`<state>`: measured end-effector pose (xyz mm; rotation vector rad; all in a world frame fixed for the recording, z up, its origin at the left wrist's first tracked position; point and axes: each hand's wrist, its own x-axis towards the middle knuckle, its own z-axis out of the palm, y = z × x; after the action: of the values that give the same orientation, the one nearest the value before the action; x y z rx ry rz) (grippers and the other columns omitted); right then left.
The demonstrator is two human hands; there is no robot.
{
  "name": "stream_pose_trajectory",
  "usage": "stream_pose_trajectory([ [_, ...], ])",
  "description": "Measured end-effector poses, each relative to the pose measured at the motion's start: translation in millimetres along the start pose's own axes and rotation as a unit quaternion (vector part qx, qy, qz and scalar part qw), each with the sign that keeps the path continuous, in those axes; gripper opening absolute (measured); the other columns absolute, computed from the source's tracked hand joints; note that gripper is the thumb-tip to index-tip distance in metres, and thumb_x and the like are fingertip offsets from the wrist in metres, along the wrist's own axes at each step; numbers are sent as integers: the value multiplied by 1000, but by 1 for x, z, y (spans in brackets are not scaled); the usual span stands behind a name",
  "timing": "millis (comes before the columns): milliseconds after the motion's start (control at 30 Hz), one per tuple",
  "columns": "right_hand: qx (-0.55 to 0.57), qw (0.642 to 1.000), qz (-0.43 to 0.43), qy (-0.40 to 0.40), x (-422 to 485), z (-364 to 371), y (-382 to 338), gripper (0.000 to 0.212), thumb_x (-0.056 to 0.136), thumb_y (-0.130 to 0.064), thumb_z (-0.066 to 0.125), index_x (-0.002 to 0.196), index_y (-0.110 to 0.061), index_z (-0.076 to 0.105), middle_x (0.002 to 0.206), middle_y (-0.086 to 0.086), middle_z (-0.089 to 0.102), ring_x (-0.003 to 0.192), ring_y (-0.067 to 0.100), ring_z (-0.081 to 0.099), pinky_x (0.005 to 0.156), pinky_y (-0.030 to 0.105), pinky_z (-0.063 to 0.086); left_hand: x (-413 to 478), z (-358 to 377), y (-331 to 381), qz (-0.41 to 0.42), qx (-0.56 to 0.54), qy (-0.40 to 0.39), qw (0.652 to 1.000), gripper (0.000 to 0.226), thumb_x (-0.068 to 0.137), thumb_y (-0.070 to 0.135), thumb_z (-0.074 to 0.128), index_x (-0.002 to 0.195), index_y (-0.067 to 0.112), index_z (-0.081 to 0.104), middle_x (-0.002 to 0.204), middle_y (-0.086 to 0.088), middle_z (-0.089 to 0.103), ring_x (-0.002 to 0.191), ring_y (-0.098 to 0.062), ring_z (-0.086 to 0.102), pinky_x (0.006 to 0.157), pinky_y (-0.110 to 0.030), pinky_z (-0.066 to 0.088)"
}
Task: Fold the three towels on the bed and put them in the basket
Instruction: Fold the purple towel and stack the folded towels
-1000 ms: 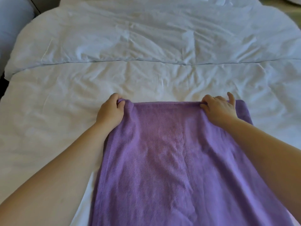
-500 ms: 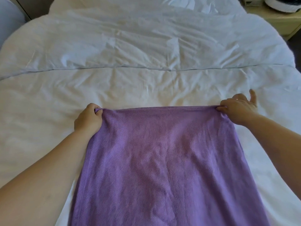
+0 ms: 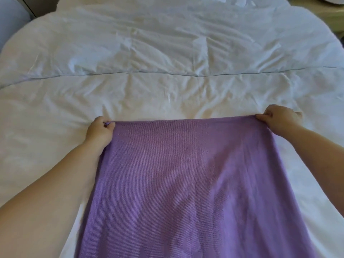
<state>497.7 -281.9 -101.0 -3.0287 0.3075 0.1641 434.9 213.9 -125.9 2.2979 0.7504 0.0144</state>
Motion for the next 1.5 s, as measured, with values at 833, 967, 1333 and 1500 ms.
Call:
stream_pose_trajectory([
  [833,-8,998,-52,21,-134,60,-29,70,90,-61,11,150,-26,17,159,-7,11,147,17,5,119,41,4,-80,30,-24,225,425,-32,876,66,90,62,-6,149,33,-4,160,5,-2,148,-20,-2,118,-48,-3],
  [967,60,990,-118,41,-118,49,-80,63,93,-54,16,150,-25,19,157,-9,9,147,17,2,119,38,2,-92,49,22,345,355,-63,866,61,95,55,6,150,28,3,160,4,1,148,-19,-4,119,-44,-5],
  [1333,-25,997,-62,-25,-52,60,-27,76,86,-69,0,151,-30,6,159,-12,2,146,12,-5,119,39,-4,-24,48,-3,221,398,-51,889,75,83,67,-12,151,35,-4,159,11,-10,147,-14,-7,118,-42,-5],
  [1500,89,993,-56,44,-111,41,-67,70,92,-57,7,151,-21,11,158,-7,1,146,16,-6,119,36,-4,-95,44,25,282,310,-29,907,65,96,55,4,152,21,8,159,2,-1,147,-18,-5,118,-43,-8],
])
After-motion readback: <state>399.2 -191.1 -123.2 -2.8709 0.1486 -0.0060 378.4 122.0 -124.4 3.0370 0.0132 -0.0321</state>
